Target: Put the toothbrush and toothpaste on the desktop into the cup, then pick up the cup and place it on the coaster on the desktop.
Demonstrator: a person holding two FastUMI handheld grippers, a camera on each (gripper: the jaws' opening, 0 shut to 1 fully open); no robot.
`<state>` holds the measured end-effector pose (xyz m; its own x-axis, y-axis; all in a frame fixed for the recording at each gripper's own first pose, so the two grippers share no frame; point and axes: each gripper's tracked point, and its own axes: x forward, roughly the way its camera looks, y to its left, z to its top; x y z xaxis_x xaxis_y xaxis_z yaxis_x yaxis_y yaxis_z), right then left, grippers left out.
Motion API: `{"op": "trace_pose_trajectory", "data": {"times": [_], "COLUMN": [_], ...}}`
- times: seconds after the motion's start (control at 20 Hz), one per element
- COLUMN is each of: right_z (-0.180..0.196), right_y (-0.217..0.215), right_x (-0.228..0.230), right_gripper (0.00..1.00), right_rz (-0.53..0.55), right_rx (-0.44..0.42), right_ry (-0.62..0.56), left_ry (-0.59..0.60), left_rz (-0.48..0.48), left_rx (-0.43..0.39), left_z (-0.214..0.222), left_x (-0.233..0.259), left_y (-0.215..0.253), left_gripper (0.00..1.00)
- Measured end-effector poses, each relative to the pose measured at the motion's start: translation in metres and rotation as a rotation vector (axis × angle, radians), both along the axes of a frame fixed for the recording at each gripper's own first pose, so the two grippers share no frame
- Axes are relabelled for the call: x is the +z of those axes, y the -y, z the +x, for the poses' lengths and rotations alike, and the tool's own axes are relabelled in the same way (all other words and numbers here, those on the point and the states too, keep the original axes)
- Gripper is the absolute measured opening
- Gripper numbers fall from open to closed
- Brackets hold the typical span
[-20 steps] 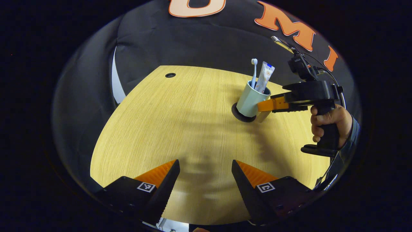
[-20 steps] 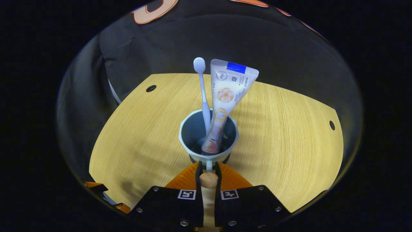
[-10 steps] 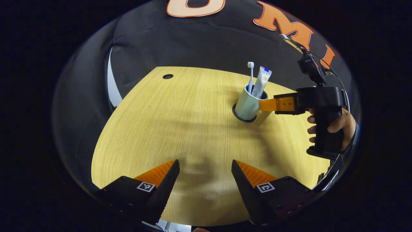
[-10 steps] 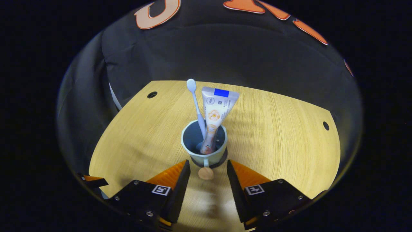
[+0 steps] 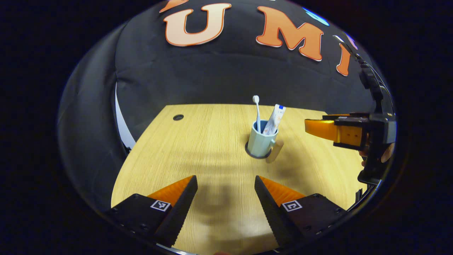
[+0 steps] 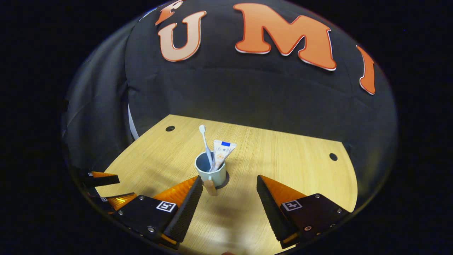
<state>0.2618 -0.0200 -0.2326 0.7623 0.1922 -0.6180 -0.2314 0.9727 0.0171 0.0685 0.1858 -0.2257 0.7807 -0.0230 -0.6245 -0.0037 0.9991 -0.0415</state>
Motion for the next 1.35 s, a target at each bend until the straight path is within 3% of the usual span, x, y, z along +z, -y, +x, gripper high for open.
{"op": "trace_pose_trajectory", "data": {"times": [0.35,0.85,1.05,1.35], "right_z": [-0.04,-0.073,-0.08,-0.078], "right_y": [0.046,0.07,0.081,0.092], "right_x": [0.075,0.139,0.154,0.153], "right_gripper": [0.93,0.94,0.94,0.94], "right_rz": [0.053,0.09,0.08,0.069], "right_rx": [0.013,0.028,0.011,-0.016], "right_ry": [0.217,0.468,0.543,0.546], "left_ry": [0.282,0.539,0.61,0.664], "left_rz": [-0.024,0.05,0.096,0.115], "left_rx": [0.098,0.108,0.07,-0.002], "left_z": [-0.001,-0.028,-0.031,-0.032], "left_x": [0.106,0.176,0.191,0.2], "left_y": [0.021,0.034,0.039,0.053], "left_gripper": [0.98,0.97,0.96,0.97]}}
